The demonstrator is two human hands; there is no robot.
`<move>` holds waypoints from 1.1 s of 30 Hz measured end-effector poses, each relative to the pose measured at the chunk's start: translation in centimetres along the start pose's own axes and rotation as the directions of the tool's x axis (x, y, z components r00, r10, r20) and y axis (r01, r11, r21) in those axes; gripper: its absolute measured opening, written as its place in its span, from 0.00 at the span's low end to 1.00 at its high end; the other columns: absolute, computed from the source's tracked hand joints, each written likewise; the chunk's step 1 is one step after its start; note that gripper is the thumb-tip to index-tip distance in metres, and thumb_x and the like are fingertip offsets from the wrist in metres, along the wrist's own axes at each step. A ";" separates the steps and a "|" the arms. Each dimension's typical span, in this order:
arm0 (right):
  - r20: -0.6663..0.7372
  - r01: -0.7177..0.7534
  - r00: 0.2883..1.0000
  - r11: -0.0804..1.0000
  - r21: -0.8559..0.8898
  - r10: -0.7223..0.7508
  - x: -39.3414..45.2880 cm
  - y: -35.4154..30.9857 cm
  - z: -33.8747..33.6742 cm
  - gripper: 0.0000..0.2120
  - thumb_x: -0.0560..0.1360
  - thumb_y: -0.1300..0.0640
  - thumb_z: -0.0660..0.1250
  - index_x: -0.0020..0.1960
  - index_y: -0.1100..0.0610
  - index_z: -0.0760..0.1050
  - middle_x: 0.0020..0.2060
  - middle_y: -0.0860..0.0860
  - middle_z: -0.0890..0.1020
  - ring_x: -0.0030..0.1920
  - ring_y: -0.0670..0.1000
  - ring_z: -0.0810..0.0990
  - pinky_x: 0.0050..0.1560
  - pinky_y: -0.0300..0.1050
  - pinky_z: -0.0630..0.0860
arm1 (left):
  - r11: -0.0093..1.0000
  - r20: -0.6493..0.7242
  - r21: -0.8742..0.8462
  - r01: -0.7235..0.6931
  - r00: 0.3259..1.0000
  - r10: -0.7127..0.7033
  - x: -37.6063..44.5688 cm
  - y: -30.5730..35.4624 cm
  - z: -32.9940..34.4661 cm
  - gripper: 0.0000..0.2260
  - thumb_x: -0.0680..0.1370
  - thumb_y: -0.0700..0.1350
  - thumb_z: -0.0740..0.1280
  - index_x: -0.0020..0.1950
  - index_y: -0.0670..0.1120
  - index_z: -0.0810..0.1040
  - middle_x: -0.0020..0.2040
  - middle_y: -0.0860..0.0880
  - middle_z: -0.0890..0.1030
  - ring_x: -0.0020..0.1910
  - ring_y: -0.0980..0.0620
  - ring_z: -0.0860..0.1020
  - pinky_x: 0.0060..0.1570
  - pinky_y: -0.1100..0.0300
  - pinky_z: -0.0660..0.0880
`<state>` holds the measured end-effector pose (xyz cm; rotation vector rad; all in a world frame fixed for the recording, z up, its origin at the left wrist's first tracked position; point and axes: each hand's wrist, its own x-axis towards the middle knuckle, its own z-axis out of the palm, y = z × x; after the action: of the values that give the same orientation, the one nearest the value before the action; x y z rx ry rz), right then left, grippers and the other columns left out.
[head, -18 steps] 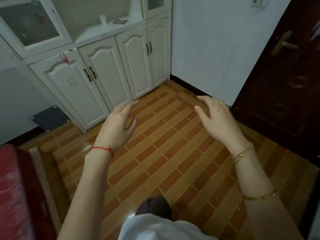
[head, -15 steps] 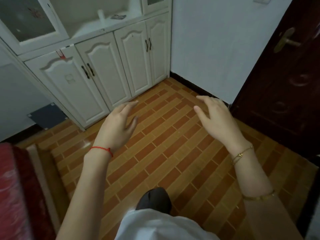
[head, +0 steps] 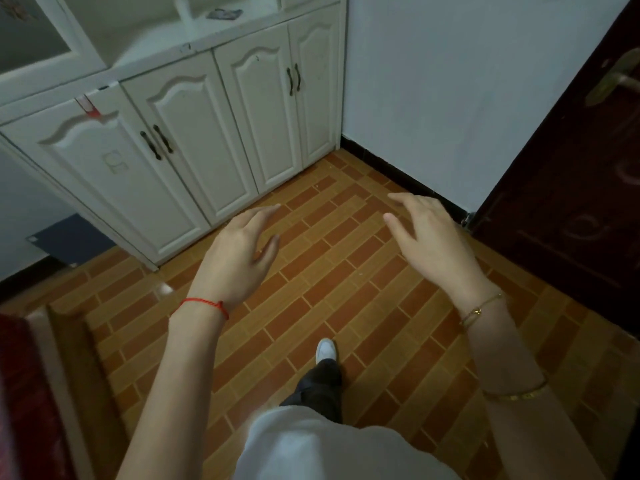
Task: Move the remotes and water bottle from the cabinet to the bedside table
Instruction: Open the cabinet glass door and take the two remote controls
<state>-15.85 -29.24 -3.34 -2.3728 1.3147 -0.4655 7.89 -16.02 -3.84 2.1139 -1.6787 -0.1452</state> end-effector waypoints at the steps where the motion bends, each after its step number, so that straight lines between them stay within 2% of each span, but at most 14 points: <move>1: 0.003 0.002 1.000 1.000 0.000 -0.002 1.9 0.0 0.0 0.22 0.82 0.47 0.56 0.73 0.54 0.66 0.69 0.52 0.73 0.73 0.51 0.65 0.72 0.53 0.65 | 1.000 0.003 0.001 -0.003 1.000 0.003 1.8 -0.5 0.0 0.20 0.81 0.49 0.60 0.73 0.48 0.67 0.67 0.47 0.75 0.67 0.48 0.73 0.66 0.55 0.71; 9: 0.001 0.031 1.000 0.999 0.017 -0.031 16.7 -0.1 0.5 0.22 0.83 0.47 0.55 0.73 0.54 0.67 0.69 0.52 0.74 0.71 0.51 0.66 0.71 0.50 0.64 | 1.000 0.005 -0.005 -0.009 1.000 0.009 15.6 -4.1 -0.3 0.20 0.81 0.48 0.59 0.73 0.47 0.67 0.67 0.46 0.75 0.66 0.47 0.73 0.65 0.56 0.69; 17: -0.015 0.001 1.000 0.999 0.041 -0.001 27.0 2.1 1.5 0.21 0.83 0.50 0.57 0.72 0.57 0.68 0.68 0.54 0.75 0.70 0.53 0.68 0.71 0.52 0.65 | 0.999 0.057 -0.029 -0.035 0.998 0.037 27.2 -6.0 1.3 0.20 0.81 0.48 0.60 0.73 0.48 0.67 0.67 0.47 0.75 0.65 0.46 0.75 0.64 0.54 0.71; 22: -0.040 0.006 0.999 0.998 0.064 -0.004 33.8 4.0 2.9 0.20 0.82 0.50 0.58 0.71 0.57 0.70 0.66 0.54 0.77 0.69 0.54 0.70 0.69 0.54 0.67 | 0.999 0.076 -0.029 -0.032 0.997 0.034 33.8 -7.6 2.9 0.19 0.81 0.47 0.60 0.73 0.47 0.68 0.68 0.47 0.74 0.66 0.46 0.74 0.64 0.59 0.68; 25: -0.050 0.016 0.999 0.997 0.075 -0.013 38.9 5.2 3.7 0.20 0.82 0.50 0.58 0.71 0.57 0.70 0.65 0.53 0.77 0.68 0.53 0.70 0.69 0.53 0.68 | 0.999 0.077 -0.034 -0.025 0.997 0.027 38.6 -8.7 4.1 0.19 0.82 0.47 0.60 0.73 0.47 0.68 0.68 0.47 0.74 0.67 0.47 0.73 0.65 0.59 0.67; 33: -0.054 0.105 0.993 0.992 0.073 -0.101 56.2 6.9 2.6 0.19 0.82 0.50 0.58 0.70 0.58 0.71 0.64 0.53 0.78 0.67 0.53 0.72 0.67 0.51 0.69 | 0.999 0.008 -0.033 0.020 1.000 -0.020 54.7 -10.9 4.9 0.20 0.82 0.48 0.60 0.73 0.47 0.67 0.68 0.46 0.74 0.68 0.46 0.72 0.68 0.55 0.68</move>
<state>8.74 -80.32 -3.31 -2.3885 1.1777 -0.5980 30.21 -67.35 -2.52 2.1094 -1.6485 -0.1860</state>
